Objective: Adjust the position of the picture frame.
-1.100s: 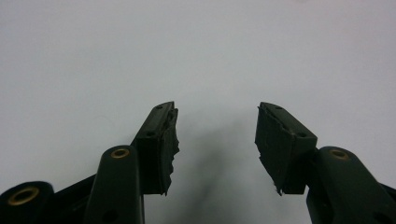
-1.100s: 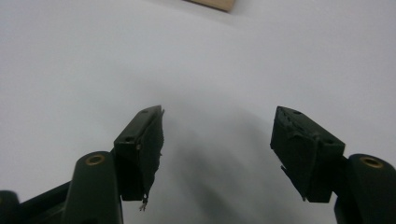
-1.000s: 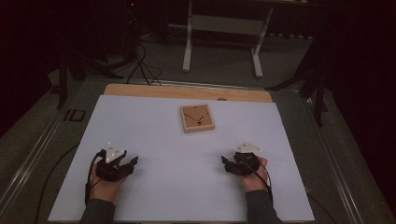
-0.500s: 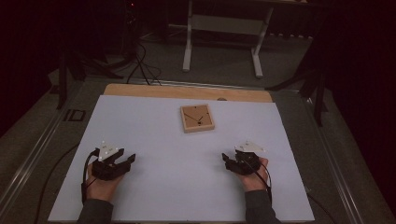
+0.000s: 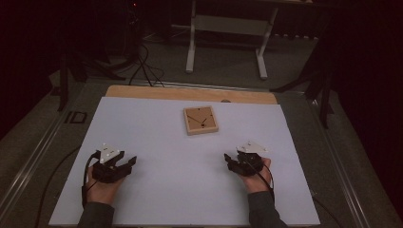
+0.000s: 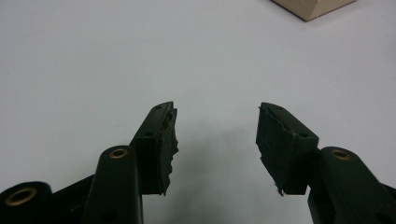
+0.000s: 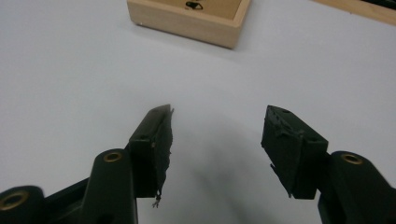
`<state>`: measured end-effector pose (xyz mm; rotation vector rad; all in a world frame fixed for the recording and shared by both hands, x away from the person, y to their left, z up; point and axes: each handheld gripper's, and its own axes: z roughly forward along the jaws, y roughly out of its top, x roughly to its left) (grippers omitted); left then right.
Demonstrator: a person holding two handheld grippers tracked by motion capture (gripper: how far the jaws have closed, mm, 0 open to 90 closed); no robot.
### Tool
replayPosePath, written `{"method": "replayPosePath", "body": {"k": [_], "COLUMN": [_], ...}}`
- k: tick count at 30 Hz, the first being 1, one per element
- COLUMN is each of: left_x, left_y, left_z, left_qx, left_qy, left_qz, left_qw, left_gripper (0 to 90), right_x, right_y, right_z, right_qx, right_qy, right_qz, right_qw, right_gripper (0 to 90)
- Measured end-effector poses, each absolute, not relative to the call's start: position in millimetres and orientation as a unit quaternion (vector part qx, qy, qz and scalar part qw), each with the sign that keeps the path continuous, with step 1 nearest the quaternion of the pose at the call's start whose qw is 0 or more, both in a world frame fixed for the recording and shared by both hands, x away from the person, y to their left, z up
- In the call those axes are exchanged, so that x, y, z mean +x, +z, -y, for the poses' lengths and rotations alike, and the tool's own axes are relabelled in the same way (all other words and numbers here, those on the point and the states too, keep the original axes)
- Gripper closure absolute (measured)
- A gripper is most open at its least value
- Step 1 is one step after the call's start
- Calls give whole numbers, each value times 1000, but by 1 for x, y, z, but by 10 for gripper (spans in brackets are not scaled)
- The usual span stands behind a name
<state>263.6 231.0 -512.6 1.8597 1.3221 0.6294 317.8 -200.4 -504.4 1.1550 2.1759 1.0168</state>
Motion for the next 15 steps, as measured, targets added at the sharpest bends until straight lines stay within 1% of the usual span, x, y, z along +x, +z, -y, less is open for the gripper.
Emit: {"method": "replayPosePath", "body": {"k": [8, 15], "left_x": [264, 263], "left_y": [-512, -511], "left_z": [-233, -236], "left_qx": [725, 721], "left_qy": [249, 252], "left_qz": [-521, -525], "left_qw": [376, 375], "left_gripper": [471, 471], "right_x": [330, 343], "right_y": [-492, -489], "right_z": [196, 184], "right_qx": [420, 415], "right_qy": [379, 384], "right_qz": [-789, -789], "right_qw": [239, 241], "right_gripper": [467, 498]}}
